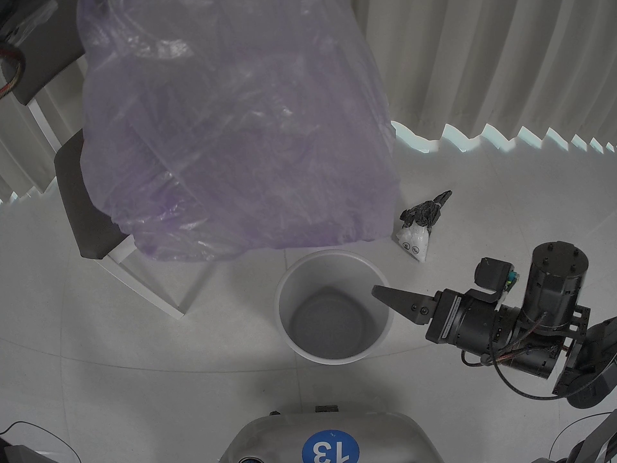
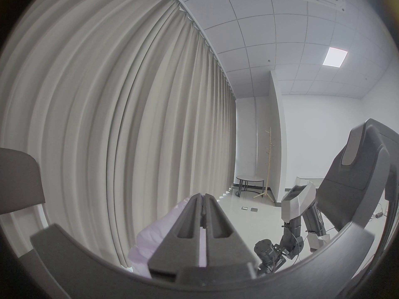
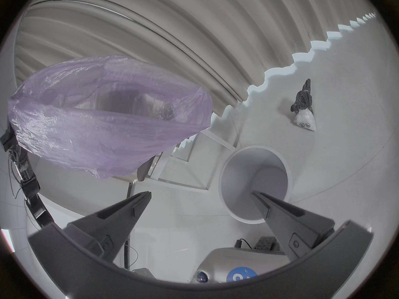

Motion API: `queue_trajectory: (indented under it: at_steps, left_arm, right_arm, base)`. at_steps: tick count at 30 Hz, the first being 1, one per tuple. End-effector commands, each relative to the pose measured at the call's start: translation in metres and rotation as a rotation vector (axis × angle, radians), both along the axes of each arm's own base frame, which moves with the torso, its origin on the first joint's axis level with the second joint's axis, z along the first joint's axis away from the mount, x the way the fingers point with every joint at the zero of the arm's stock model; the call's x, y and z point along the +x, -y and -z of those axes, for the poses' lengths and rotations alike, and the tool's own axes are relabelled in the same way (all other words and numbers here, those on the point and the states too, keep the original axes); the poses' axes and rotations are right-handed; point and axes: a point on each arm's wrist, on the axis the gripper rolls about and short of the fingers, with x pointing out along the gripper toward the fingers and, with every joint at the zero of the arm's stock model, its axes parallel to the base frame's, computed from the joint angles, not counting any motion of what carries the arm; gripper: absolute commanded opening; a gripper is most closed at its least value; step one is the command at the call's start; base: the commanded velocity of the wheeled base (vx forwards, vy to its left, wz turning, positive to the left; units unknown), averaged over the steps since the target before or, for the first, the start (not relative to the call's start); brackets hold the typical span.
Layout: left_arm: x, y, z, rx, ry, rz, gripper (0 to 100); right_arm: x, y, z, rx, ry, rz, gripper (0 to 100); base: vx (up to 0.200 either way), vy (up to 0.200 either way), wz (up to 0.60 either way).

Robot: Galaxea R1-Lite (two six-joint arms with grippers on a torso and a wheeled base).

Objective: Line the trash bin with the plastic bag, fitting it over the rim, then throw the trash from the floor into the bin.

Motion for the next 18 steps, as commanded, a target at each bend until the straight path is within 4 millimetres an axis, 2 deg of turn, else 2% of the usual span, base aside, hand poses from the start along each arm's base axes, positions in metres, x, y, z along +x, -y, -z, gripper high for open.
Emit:
queue_trajectory:
  at_steps: [1,10,14,18]
  left_arm:
    - [0.002,0.002,0.000,0.004,0.001,-0.001,0]
    - [0.002,0.002,0.001,0.010,0.007,-0.004,0]
    - [0.002,0.002,0.001,0.012,0.014,-0.003,0]
    - [0.002,0.002,0.001,0.016,0.017,0.005,0]
  right_arm:
    - [0.010,-0.007,0.013,-0.010,-0.022,0.007,100]
    - [0.026,0.010,-0.005,0.052,0.062,0.092,100]
    - [0.034,0.007,-0.011,0.077,0.082,0.101,100]
    - [0.041,0.001,-0.005,0.074,0.065,0.098,100]
  base:
    - [0.000,0.000,0.00]
    - [0.000,0.000,0.00]
    - [0.000,0.000,0.00]
    - [0.000,0.000,0.00]
